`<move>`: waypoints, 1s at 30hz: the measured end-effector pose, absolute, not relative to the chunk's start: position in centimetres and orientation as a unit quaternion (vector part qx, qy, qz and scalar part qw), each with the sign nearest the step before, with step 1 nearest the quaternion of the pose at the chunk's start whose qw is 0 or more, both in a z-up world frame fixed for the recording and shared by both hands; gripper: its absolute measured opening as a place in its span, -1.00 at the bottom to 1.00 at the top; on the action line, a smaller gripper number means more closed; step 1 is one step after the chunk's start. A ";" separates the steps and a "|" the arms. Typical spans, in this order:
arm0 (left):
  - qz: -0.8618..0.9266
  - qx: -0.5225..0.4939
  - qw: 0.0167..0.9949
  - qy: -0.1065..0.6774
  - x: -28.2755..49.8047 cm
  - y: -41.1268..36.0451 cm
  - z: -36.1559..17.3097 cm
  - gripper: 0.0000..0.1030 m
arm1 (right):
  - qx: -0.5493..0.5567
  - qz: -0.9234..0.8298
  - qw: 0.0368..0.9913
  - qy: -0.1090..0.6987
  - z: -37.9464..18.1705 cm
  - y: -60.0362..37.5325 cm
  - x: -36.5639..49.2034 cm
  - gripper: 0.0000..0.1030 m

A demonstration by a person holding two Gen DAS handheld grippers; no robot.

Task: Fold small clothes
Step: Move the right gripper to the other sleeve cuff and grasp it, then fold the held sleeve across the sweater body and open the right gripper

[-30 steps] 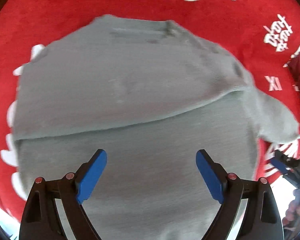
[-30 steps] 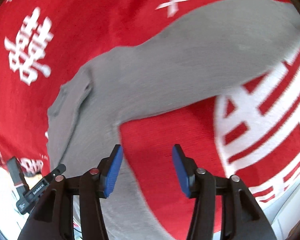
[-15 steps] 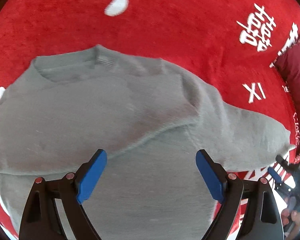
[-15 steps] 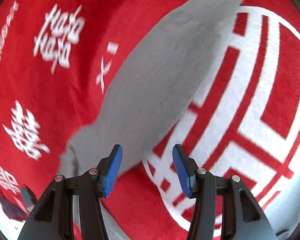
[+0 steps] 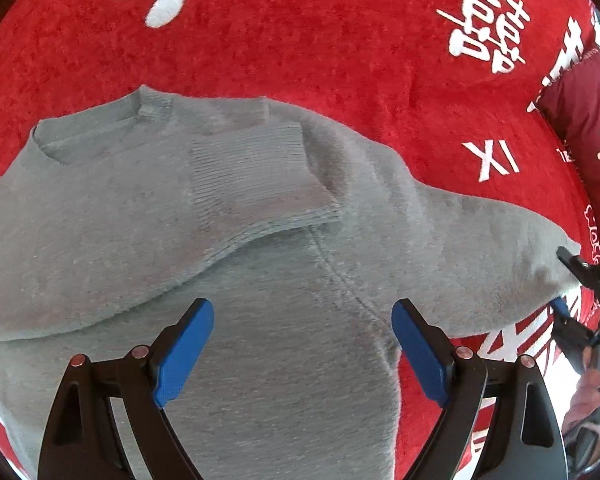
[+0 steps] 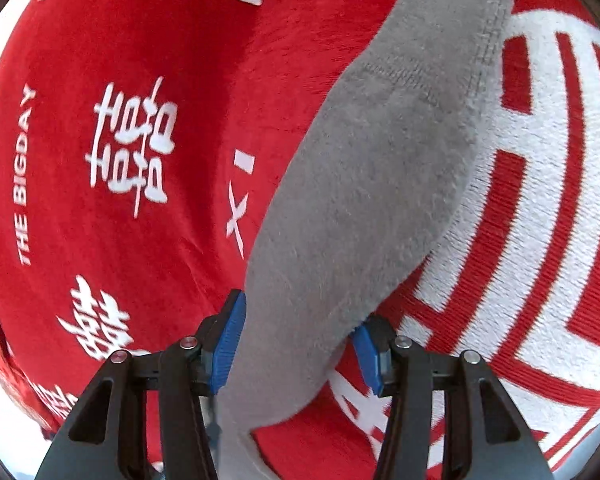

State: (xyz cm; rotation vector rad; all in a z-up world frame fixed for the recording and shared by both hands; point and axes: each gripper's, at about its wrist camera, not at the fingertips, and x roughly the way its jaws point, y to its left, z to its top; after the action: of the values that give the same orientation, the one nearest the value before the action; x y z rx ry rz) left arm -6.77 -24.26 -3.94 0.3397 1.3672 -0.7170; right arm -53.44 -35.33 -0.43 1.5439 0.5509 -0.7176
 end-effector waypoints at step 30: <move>-0.209 0.100 0.769 0.596 3.3 -6.8 -2.1 0.77 | 0.595 0.003 0.748 0.293 8.3 -23.7 -27.0 -0.83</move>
State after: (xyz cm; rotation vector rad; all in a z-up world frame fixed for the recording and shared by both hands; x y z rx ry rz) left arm 3.26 -6.82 -2.10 0.2172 1.2928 -0.4541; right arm -26.95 -23.73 8.27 1.3008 0.6416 0.0072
